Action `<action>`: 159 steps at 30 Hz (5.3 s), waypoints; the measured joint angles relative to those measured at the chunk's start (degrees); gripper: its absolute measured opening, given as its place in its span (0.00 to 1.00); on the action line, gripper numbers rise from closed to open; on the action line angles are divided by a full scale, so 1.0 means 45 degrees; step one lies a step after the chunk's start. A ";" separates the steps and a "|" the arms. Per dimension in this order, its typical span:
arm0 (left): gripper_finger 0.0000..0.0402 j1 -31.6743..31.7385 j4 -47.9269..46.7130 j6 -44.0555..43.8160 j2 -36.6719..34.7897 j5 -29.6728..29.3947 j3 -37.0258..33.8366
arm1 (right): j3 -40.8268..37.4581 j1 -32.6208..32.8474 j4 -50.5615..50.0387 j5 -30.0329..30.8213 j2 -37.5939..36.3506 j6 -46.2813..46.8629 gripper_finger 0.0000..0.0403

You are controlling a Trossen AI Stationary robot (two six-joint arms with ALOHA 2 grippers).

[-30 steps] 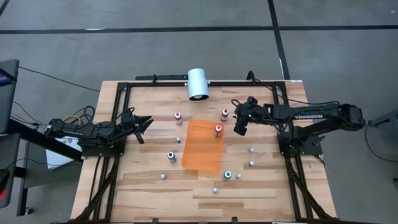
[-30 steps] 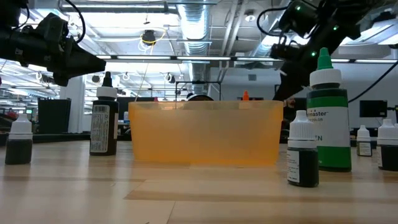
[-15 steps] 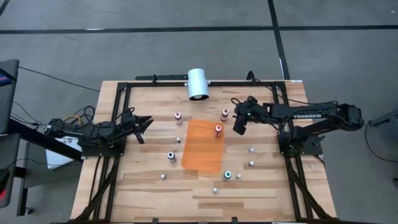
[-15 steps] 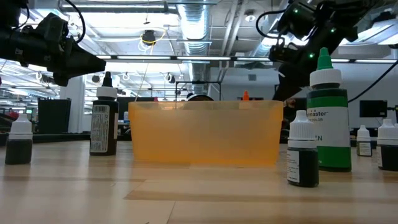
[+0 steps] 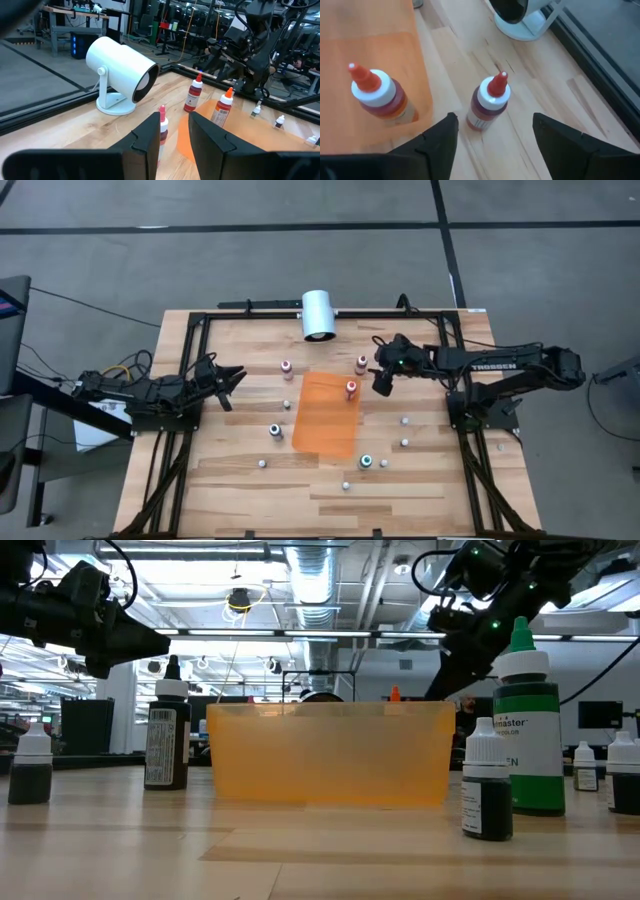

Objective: Pick & Place food coloring
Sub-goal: Put the large red food coloring bottle into the orange bin

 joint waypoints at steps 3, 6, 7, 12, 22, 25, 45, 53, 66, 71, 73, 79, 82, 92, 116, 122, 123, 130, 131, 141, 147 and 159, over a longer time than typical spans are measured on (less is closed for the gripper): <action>0.23 0.0001 0.0002 0.0000 -0.0002 0.0000 0.0000 | 0.0000 0.0003 0.0009 -0.0005 0.0005 0.0098 0.62; 0.23 0.0000 0.0005 -0.0005 0.0000 0.0000 0.0000 | 0.0002 0.0005 0.0009 -0.0004 0.0006 0.0096 0.62; 0.23 0.0001 0.0005 -0.0005 0.0000 0.0000 0.0000 | 0.0001 0.0005 0.0009 -0.0001 0.0015 0.0095 0.62; 0.23 -0.0001 0.0004 -0.0010 0.0000 0.0000 0.0000 | 0.0000 0.0005 0.0009 -0.0006 0.0015 0.0096 0.62; 0.23 0.0003 0.0000 -0.0019 0.0000 -0.0005 0.0000 | 0.0000 0.0063 0.0143 -0.0091 0.0016 0.0091 0.62; 0.23 0.0001 0.0000 -0.0019 -0.0002 -0.0005 0.0000 | 0.0005 0.0063 0.0391 -0.0076 0.0019 0.0004 0.62; 0.23 -0.0002 0.0005 0.0146 0.0000 -0.0005 0.0000 | 0.0008 -0.0393 0.0610 -0.0467 0.0551 0.0564 0.62; 0.23 -0.0002 0.0002 0.0153 -0.0005 -0.0005 0.0000 | 0.0010 -0.0527 0.1836 -0.0361 0.2561 0.0776 0.62; 0.23 0.0000 0.0005 0.0199 -0.0003 -0.0005 0.0000 | 0.0005 -0.0583 0.3040 -0.0336 0.3361 0.0806 0.62; 0.23 -0.0002 0.0005 0.0199 -0.0005 -0.0005 0.0000 | 0.0010 -0.0669 0.3090 -0.0327 0.3220 0.0883 0.58; 0.23 0.0000 0.0002 0.0199 -0.0005 -0.0005 0.0000 | 0.0005 -0.0747 0.3000 -0.0329 0.3230 0.0904 0.54; 0.23 0.0002 0.0001 0.0199 -0.0004 -0.0005 0.0000 | 0.0005 -0.0831 0.3031 -0.0334 0.3230 0.0920 0.37; 0.23 -0.0002 0.0005 0.0199 -0.0005 -0.0005 0.0000 | 0.0005 -0.0831 0.3045 -0.0349 0.3230 0.1111 0.30; 0.23 0.0000 0.0004 0.0199 -0.0005 -0.0005 0.0000 | 0.0857 -0.0849 0.2666 -0.0391 0.3230 0.1378 0.35; 0.23 0.0001 0.0005 0.0180 -0.0005 0.0452 0.0000 | 0.7378 -0.0973 -0.2309 -0.6929 0.3230 -0.1526 0.34; 0.23 -0.0002 0.0006 0.0175 -0.0005 0.0452 0.0000 | 0.7936 -0.0961 -0.1955 -1.2312 0.3230 -0.0093 0.34; 0.23 0.0000 0.0005 0.0175 -0.0005 0.0452 0.0000 | 0.7936 -0.0926 -0.1772 -1.3108 0.3230 0.0278 0.33; 0.23 0.0002 0.0005 0.0194 -0.0004 0.0452 0.0000 | 0.7936 -0.0404 0.0190 -1.6553 0.3230 0.2071 0.35; 0.23 0.0003 0.0005 0.0194 -0.0005 0.0452 0.0000 | 0.7936 -0.0297 0.0556 -1.6749 0.3230 0.2271 0.35; 0.23 -0.0001 0.0005 0.0189 -0.0005 0.0447 0.0000 | 0.7936 0.0382 0.3123 -1.7465 0.3230 0.3817 0.34; 0.23 0.0002 0.0001 0.0189 -0.0001 0.0447 0.0000 | 0.7956 0.0352 0.2561 -1.5872 0.3371 0.4460 0.35; 0.23 0.0001 0.0000 0.0180 -0.0003 0.0466 0.0000 | 0.7936 0.1531 -0.2566 -0.6788 0.3376 0.2475 0.36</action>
